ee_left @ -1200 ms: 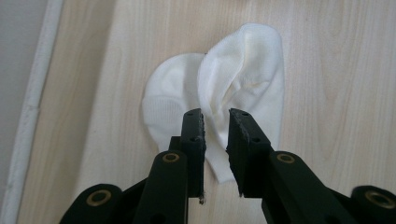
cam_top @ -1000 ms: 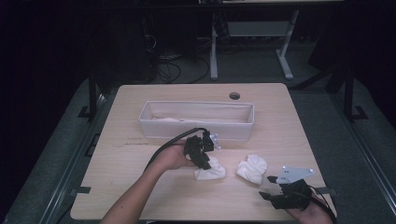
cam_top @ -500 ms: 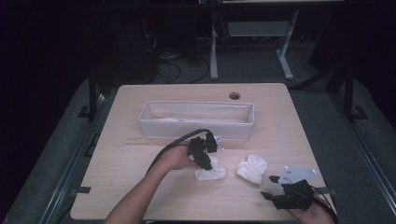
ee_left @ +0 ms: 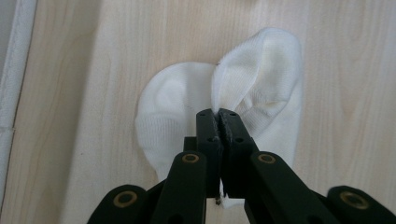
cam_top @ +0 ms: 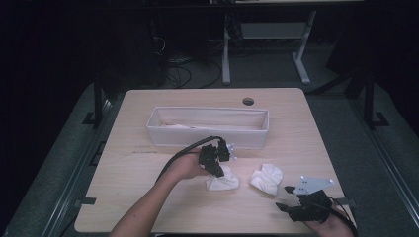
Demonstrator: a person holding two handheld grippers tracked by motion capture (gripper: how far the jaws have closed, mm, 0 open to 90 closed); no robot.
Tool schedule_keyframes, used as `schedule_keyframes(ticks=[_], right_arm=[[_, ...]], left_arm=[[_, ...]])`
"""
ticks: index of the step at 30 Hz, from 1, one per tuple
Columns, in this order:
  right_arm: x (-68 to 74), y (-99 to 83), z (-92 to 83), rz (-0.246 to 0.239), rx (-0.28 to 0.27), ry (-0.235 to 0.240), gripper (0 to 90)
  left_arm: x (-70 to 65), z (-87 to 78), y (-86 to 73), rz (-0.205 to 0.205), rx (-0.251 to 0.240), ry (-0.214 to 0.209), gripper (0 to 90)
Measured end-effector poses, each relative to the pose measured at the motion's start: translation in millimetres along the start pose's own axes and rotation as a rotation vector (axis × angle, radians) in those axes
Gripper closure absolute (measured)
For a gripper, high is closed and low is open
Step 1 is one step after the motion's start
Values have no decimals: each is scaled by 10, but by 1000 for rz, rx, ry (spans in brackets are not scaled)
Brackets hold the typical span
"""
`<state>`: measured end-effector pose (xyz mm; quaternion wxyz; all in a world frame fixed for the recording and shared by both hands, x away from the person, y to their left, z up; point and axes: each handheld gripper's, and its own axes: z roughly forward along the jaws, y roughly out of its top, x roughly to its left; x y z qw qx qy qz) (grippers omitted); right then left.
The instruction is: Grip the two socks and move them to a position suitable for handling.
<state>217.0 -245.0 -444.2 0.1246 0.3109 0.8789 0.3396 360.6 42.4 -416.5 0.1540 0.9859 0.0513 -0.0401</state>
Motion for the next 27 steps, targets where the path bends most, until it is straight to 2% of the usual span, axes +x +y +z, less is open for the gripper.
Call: schedule_keyframes(ticks=[7,11,16,19,21,25,27], right_arm=[[-8,0,0,-5,-1,-5,361],[-1,1,-2,1,1,-4,361],[5,7,4,-2,1,-8,359],[7,11,9,-2,3,-7,358],[7,11,12,-4,3,-9,358],[5,12,17,-6,6,-11,358],[9,14,18,-6,4,-12,358]], left_arm=[[-154,-141,11,49,-28,16,881],[-280,-199,11,89,-18,15,877],[-441,-232,-27,120,-4,-21,829],[-517,-256,-65,128,3,-28,782],[-539,-283,-93,126,-11,-41,777],[-531,-283,-128,115,-11,-28,778],[-513,-225,-139,105,-5,-21,766]])
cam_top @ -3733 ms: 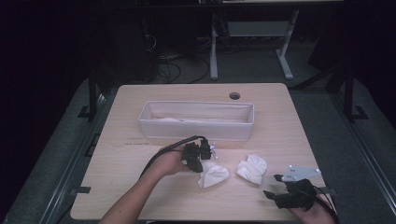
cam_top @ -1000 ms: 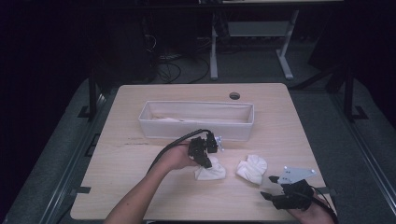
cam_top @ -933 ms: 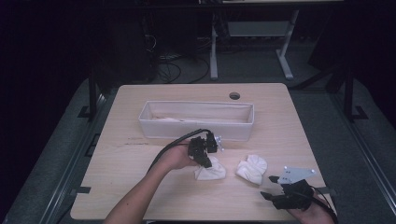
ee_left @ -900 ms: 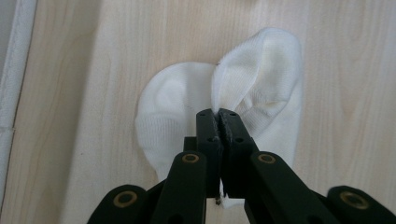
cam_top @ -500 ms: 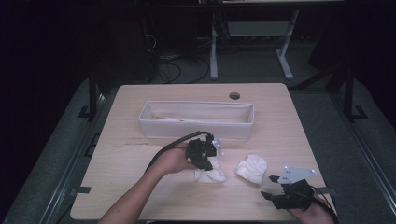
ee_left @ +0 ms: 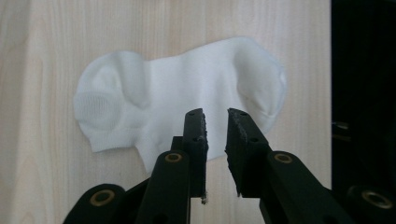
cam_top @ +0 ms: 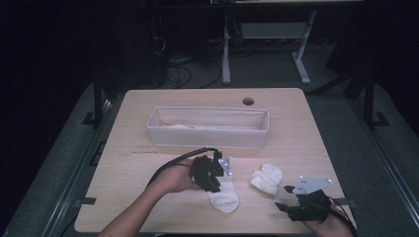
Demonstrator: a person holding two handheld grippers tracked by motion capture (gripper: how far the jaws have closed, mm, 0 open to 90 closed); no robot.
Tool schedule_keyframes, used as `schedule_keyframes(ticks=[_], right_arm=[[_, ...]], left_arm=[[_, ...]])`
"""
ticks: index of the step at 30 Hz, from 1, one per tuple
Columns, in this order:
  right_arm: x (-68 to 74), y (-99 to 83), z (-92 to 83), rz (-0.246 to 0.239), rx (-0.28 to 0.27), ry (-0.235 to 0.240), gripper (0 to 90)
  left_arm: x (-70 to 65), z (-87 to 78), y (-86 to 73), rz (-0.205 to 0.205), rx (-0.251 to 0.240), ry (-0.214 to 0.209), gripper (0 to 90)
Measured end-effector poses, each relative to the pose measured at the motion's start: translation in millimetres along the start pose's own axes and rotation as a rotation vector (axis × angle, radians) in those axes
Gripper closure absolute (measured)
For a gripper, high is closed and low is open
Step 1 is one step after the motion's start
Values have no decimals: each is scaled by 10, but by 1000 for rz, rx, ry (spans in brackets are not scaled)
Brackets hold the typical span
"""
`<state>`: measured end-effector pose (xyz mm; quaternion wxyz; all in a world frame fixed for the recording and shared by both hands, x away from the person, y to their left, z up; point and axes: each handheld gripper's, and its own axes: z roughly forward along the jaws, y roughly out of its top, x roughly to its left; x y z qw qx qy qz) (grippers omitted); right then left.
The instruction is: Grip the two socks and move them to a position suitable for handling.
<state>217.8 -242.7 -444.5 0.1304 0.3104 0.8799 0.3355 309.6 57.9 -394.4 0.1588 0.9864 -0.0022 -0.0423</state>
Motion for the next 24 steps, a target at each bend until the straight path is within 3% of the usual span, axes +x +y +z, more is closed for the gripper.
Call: schedule_keyframes(ticks=[7,12,18,21,24], right_arm=[[-2,-4,-7,3,3,1,358],[-7,-9,-12,3,2,3,358],[-13,-12,-22,3,-3,-1,358],[-11,-11,-20,1,0,0,358],[-10,-11,-18,2,2,1,358]], left_arm=[[41,275,-15,-24,42,-18,754],[56,397,-13,-5,84,-17,741],[107,385,-33,2,80,-14,750],[168,376,-66,-17,71,-11,745],[228,361,-101,-29,69,17,745]])
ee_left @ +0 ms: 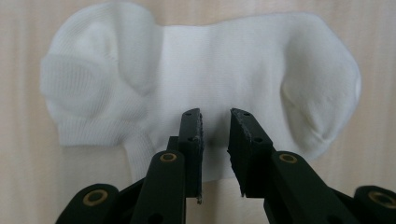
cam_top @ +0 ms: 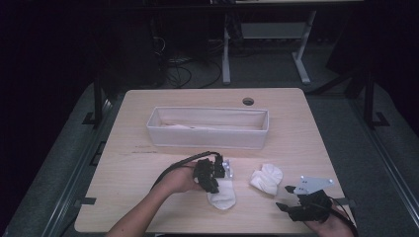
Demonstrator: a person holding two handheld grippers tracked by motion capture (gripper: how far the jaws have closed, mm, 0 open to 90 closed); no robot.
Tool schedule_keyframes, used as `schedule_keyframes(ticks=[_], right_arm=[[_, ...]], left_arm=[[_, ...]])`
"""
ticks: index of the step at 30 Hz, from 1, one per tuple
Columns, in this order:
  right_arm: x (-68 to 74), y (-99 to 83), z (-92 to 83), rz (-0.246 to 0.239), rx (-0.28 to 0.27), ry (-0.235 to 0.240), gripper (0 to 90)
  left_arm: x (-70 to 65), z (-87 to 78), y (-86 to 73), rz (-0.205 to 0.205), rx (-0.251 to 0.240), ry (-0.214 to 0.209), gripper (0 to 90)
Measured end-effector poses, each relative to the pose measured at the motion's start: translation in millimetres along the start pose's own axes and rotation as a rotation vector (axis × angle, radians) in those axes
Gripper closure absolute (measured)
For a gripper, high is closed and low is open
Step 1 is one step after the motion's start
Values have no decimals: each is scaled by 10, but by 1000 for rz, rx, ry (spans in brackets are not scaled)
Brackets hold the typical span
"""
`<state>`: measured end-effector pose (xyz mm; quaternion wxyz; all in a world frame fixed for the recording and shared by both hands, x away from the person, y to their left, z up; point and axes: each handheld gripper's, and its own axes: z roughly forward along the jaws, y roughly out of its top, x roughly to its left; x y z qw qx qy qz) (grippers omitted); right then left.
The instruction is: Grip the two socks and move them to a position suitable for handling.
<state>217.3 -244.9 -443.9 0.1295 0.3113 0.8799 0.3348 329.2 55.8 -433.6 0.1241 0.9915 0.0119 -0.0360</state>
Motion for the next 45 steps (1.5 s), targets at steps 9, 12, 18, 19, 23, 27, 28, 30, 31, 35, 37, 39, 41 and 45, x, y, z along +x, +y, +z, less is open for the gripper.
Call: schedule_keyframes(ticks=[9,12,18,19,23,27,28,30,31,35,37,39,41,45], right_arm=[[-15,-9,8,4,2,3,358],[-16,-6,11,5,4,2,358],[5,5,14,-1,5,1,358],[5,5,14,-1,5,1,358],[-2,-1,16,1,6,2,358],[-8,-5,15,2,4,1,356],[-6,-6,17,4,4,1,355],[-2,-5,18,5,4,2,355],[-1,-4,18,4,5,1,355],[4,0,16,3,6,1,355],[4,-2,17,5,5,1,353],[3,-4,23,2,6,-1,353],[3,-2,25,0,7,1,353],[2,-4,20,5,6,1,353]], left_arm=[[33,-133,-93,-44,-66,29,729],[-76,-201,-72,-16,-102,28,731],[-235,-167,-46,13,-113,4,758],[-235,-167,-46,13,-113,4,758],[-254,-95,-76,10,-96,-7,758],[-277,-17,-104,18,-76,-6,756],[-285,-2,-104,17,-72,-10,756],[-296,11,-104,24,-70,-9,755],[-294,3,-103,23,-70,-8,754],[-297,-58,-92,19,-98,-9,749],[-314,-95,-72,24,-113,-4,749],[-325,-107,-54,29,-123,-7,749],[-335,-96,-38,34,-119,-12,749],[-341,-31,-32,42,-98,-18,746]])
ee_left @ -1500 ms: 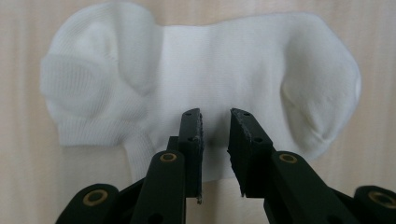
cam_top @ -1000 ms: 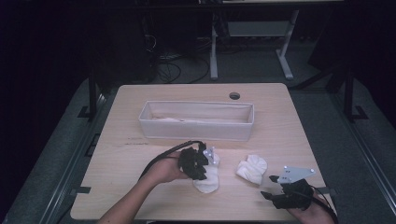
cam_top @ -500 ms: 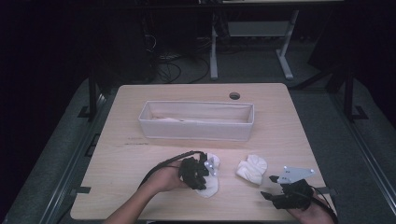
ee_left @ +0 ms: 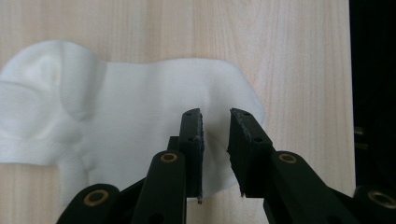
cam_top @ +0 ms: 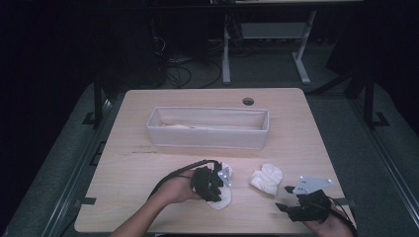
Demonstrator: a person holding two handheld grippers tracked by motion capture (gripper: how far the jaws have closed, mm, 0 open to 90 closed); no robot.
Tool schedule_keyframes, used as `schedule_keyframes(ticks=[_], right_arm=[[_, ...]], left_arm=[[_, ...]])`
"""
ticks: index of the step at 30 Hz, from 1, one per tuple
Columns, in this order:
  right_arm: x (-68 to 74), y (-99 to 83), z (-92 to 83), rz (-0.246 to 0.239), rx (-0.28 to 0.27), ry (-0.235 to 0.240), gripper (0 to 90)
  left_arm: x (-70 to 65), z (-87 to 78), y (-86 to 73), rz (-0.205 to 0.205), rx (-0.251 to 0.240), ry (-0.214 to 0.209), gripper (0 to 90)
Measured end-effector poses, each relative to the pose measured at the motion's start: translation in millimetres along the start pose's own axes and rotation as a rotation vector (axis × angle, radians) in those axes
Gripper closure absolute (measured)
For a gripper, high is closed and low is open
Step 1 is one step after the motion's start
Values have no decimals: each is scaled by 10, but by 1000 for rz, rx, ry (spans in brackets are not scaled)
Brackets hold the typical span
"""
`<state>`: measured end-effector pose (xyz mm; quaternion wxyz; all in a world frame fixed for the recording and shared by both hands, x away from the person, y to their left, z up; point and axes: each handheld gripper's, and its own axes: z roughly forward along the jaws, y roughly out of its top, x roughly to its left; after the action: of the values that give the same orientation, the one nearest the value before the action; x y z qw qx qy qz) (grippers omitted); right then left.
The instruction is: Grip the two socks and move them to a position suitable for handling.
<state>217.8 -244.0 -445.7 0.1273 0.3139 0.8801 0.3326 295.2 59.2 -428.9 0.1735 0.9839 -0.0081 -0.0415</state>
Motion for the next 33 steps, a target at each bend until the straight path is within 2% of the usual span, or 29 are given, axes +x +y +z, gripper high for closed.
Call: schedule_keyframes(ticks=[9,13,15,18,25,33], right_arm=[[-3,-6,0,0,-1,4,352],[3,-7,6,-1,2,5,352],[11,1,18,-1,5,11,352],[10,5,22,-5,5,11,352],[-3,-16,9,0,5,8,352],[-2,-20,2,0,4,7,352]], left_arm=[[-10,61,-17,2,1,-14,747],[44,-35,-2,-19,-53,31,733],[95,-72,16,-23,-67,65,705],[215,-89,38,-44,-96,86,695],[402,-25,85,-63,-74,129,672],[503,108,93,-85,-48,96,667]])
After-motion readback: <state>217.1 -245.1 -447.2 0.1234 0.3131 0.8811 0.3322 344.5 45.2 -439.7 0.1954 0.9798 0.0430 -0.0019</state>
